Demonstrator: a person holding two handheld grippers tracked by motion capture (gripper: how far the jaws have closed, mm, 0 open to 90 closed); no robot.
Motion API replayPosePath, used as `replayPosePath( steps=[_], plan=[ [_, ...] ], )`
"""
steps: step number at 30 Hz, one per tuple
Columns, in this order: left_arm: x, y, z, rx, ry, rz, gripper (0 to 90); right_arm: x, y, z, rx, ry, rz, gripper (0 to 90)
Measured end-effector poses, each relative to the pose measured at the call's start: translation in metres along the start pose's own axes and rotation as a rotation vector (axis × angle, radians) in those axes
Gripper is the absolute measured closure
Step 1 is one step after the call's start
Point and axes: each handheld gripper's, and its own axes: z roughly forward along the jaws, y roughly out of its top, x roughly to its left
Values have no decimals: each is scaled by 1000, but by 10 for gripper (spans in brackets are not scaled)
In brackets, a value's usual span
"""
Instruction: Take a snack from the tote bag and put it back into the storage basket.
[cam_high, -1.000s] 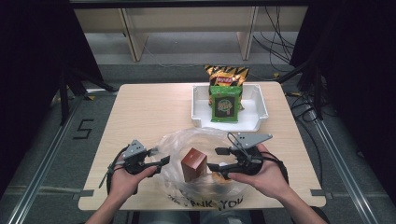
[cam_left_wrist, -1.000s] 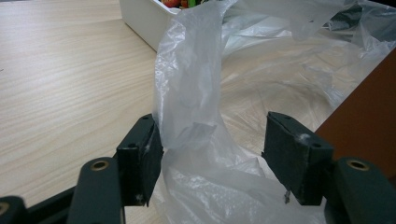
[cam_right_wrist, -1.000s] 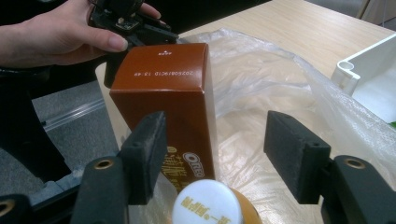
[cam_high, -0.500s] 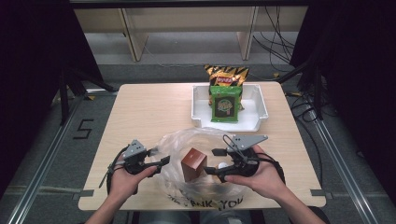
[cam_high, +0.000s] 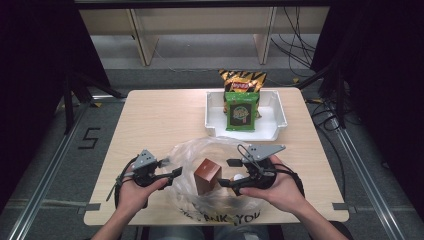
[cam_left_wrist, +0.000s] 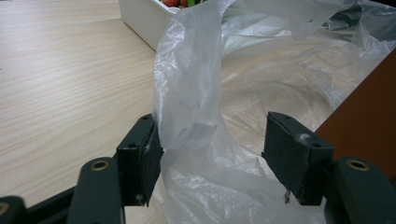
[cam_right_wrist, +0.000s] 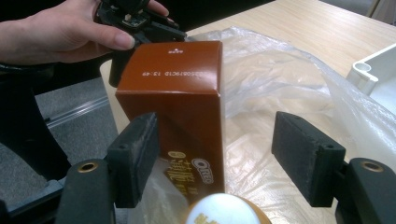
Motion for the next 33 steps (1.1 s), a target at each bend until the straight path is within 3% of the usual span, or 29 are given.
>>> replayPosePath(
  steps=[5,7,8,10,21,27,31,33],
  plan=[
    [-1,0,0,1,6,-16,371,-1,0,-2,4,11,13,330],
    [-1,0,1,-1,2,-14,371,0,2,-2,-11,-10,-4,331],
    [-2,0,0,1,10,-15,371,2,3,-3,3,9,12,330],
    [-1,0,0,1,8,-6,371,2,3,-1,-12,2,-22,327],
    [0,0,-1,-1,5,-3,371,10,4,11,-18,13,-6,238],
    [1,0,-1,-1,4,-3,371,15,5,15,4,35,-18,216],
    [0,0,-1,0,8,-1,371,16,6,19,-21,19,-55,203],
    [1,1,-1,0,4,11,371,19,6,20,3,28,-20,201]
  ],
)
